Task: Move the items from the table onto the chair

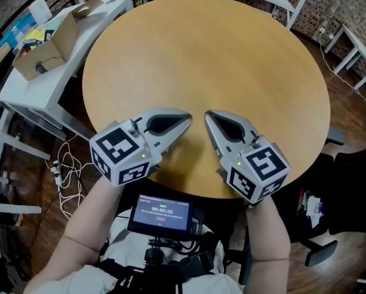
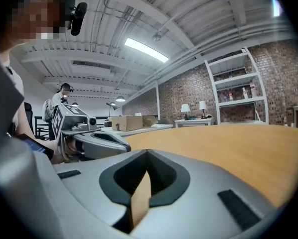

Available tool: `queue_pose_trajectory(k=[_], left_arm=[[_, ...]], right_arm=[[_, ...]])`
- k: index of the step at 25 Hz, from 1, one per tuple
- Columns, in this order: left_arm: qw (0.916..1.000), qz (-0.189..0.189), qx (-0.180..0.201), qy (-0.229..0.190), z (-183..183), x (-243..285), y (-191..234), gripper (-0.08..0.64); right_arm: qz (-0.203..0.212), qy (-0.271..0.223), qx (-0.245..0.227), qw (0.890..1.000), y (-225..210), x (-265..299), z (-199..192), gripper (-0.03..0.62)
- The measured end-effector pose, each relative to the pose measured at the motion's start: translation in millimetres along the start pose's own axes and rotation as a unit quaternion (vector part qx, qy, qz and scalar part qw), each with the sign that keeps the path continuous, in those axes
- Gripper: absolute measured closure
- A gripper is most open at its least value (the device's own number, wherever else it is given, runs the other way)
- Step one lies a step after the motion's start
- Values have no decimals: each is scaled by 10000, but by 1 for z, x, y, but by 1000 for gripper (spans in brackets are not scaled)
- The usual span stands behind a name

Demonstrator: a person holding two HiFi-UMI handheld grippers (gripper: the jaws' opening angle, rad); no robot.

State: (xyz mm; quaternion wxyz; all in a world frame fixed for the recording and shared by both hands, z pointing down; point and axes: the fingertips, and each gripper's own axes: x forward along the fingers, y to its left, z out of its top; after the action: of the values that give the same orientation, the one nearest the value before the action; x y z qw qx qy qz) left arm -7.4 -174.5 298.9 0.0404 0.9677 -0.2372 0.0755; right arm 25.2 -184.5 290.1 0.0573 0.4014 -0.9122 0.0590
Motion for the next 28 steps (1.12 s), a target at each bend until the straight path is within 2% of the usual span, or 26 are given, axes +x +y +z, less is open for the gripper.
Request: queue_pose_trajectory(k=[28], left_arm=[[10000,1,15,-28,2,2,-2,554]], right_arm=[[-45,28,4,10000,-1,-2,1,591]])
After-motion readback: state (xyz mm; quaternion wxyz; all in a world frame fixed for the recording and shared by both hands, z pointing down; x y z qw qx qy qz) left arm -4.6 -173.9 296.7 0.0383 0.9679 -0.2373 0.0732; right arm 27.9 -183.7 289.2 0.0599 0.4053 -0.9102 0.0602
